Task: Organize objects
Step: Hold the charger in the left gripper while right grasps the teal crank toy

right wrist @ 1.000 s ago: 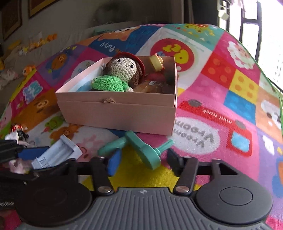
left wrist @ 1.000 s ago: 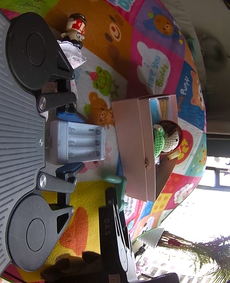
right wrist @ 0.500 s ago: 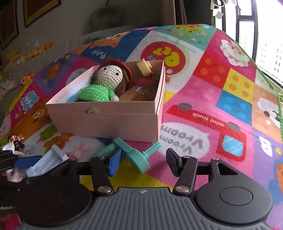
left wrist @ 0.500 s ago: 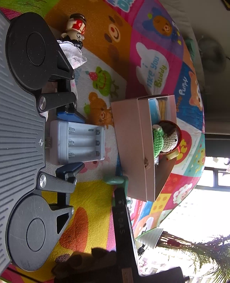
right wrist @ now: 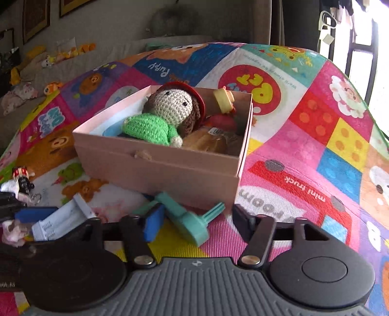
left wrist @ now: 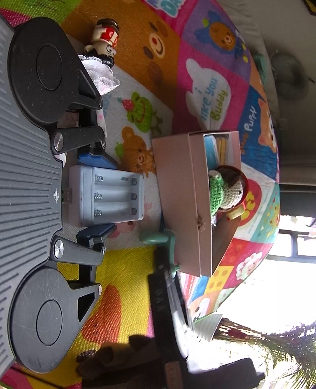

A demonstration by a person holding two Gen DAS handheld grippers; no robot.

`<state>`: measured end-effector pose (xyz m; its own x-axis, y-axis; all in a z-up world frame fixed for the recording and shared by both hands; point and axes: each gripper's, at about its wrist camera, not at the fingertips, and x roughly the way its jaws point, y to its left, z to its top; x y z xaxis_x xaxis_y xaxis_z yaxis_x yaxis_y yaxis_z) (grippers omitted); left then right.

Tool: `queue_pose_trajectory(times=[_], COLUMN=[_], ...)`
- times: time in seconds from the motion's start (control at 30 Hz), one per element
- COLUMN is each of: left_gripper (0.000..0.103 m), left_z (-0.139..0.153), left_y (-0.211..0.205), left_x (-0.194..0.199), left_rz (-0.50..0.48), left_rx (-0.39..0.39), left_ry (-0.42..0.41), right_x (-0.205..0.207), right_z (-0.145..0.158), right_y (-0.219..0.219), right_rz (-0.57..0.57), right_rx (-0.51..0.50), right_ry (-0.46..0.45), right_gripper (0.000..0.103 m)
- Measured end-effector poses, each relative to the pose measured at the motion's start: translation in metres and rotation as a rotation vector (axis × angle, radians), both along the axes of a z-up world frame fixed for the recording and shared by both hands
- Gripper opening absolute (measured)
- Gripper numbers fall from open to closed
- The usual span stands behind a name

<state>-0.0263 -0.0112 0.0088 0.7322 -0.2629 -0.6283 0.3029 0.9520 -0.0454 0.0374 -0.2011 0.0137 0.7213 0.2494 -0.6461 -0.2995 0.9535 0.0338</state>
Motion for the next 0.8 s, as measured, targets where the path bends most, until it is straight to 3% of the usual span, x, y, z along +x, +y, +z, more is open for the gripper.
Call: queue_pose_trajectory(times=[0.17, 0.3, 0.33, 0.4, 0.5, 0.57, 0.7, 0.8], left_gripper=[0.053, 0.053, 0.053, 0.053, 0.053, 0.053, 0.053, 0.053], left_z=[0.0, 0.0, 0.001, 0.0, 0.0, 0.0, 0.0, 0.0], left_y=[0.0, -0.001, -0.001, -0.001, -0.001, -0.001, 0.0, 0.001], left_x=[0.0, -0.001, -0.001, -0.001, 0.0, -0.001, -0.001, -0.001], left_rz=[0.0, 0.005, 0.006, 0.009, 0.01, 0.01, 0.01, 0.01], left_rx=[0.002, 0.005, 0.005, 0.004, 0.003, 0.004, 0.001, -0.003], left_ry=[-0.001, -0.003, -0.004, -0.004, -0.003, -0.004, -0.006, -0.007], right_x=[-0.026, -0.031, -0.031, -0.032, -0.031, -0.022, 0.0, 0.007], right_z=[-0.001, 0.0, 0.002, 0.009, 0.021, 0.024, 0.019, 0.012], right_y=[0.001, -0.003, -0.004, -0.005, 0.001, 0.009, 0.035, 0.048], right_rz=[0.041, -0.032, -0.053, -0.082, -0.11, -0.138, -0.247, -0.25], right_rx=[-0.075, -0.182, -0.166, -0.104, 0.036, 0.109, 0.088, 0.036], right_ry=[-0.038, -0.1, -0.096, -0.098, -0.078, -0.035, 0.006, 0.006], right_gripper=[0.033, 0.037, 0.04, 0.065, 0.088, 0.098, 0.099, 0.098])
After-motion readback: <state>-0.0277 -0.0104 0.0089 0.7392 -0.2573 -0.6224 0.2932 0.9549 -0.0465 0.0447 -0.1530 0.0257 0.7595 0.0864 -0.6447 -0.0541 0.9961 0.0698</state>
